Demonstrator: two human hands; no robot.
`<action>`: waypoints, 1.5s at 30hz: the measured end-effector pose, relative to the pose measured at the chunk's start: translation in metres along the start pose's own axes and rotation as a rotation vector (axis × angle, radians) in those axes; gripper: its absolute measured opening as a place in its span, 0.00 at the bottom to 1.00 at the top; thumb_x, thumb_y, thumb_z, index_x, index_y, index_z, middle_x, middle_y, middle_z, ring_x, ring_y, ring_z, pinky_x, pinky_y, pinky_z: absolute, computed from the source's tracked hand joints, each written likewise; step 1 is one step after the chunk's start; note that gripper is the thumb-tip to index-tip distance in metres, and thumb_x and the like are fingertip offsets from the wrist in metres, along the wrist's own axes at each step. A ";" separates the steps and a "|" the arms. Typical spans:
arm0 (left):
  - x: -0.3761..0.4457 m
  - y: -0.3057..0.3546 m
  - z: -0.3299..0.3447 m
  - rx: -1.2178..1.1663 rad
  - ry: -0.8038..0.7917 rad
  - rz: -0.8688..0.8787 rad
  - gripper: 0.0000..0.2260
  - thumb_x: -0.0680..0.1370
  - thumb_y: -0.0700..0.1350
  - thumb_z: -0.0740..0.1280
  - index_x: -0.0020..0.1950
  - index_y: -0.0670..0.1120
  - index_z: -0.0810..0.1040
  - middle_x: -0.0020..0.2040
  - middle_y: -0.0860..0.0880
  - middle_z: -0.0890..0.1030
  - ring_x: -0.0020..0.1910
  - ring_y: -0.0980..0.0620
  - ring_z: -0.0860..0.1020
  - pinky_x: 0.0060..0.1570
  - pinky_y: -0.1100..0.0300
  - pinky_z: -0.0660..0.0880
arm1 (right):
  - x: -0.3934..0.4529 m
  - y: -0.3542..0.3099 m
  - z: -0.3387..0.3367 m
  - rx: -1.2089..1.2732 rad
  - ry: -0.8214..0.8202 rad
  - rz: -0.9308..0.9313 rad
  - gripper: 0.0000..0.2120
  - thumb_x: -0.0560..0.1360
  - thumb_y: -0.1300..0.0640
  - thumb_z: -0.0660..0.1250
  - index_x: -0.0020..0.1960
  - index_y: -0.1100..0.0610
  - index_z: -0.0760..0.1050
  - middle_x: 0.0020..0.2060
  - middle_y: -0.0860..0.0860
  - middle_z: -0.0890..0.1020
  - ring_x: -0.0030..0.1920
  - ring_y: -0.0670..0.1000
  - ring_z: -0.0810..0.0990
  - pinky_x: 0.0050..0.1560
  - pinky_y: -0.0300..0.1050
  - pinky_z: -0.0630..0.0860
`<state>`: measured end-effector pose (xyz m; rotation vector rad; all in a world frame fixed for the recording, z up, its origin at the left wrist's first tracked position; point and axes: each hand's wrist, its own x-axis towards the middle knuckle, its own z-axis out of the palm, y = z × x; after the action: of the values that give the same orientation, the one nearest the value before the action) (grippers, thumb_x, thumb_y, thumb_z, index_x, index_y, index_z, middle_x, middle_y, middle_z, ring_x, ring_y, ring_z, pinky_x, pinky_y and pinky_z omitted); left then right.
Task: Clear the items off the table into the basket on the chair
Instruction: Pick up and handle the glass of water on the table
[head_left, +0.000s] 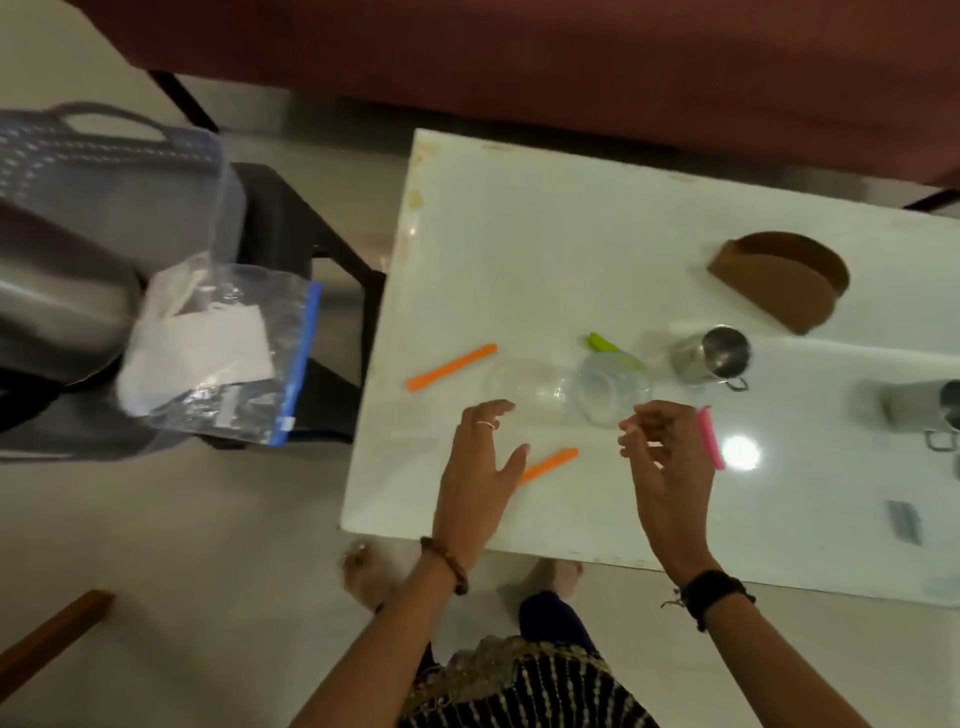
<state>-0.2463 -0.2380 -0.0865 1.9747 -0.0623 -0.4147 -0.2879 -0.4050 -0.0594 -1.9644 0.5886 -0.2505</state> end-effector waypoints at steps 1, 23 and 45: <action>0.008 0.000 0.012 -0.014 -0.026 -0.015 0.22 0.72 0.40 0.69 0.62 0.55 0.66 0.60 0.57 0.69 0.59 0.57 0.71 0.52 0.81 0.64 | 0.004 0.010 -0.010 -0.003 0.023 0.009 0.23 0.75 0.66 0.65 0.47 0.36 0.68 0.40 0.39 0.78 0.40 0.47 0.79 0.39 0.32 0.76; 0.068 0.022 0.078 0.152 -0.203 0.051 0.35 0.58 0.55 0.74 0.59 0.74 0.61 0.53 0.78 0.71 0.52 0.76 0.72 0.44 0.82 0.68 | 0.080 0.082 -0.031 0.200 -0.633 0.058 0.43 0.62 0.65 0.76 0.66 0.40 0.59 0.65 0.33 0.66 0.65 0.37 0.67 0.57 0.28 0.70; 0.097 0.203 0.312 0.164 -0.219 0.231 0.31 0.59 0.64 0.69 0.57 0.74 0.59 0.52 0.82 0.67 0.53 0.82 0.66 0.44 0.89 0.60 | 0.197 0.097 -0.316 0.029 -0.593 0.015 0.39 0.63 0.62 0.77 0.62 0.40 0.59 0.57 0.34 0.69 0.58 0.37 0.71 0.48 0.38 0.80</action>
<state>-0.2252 -0.6195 -0.0473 2.0461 -0.4718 -0.4850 -0.2801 -0.7880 -0.0181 -1.8795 0.2079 0.3267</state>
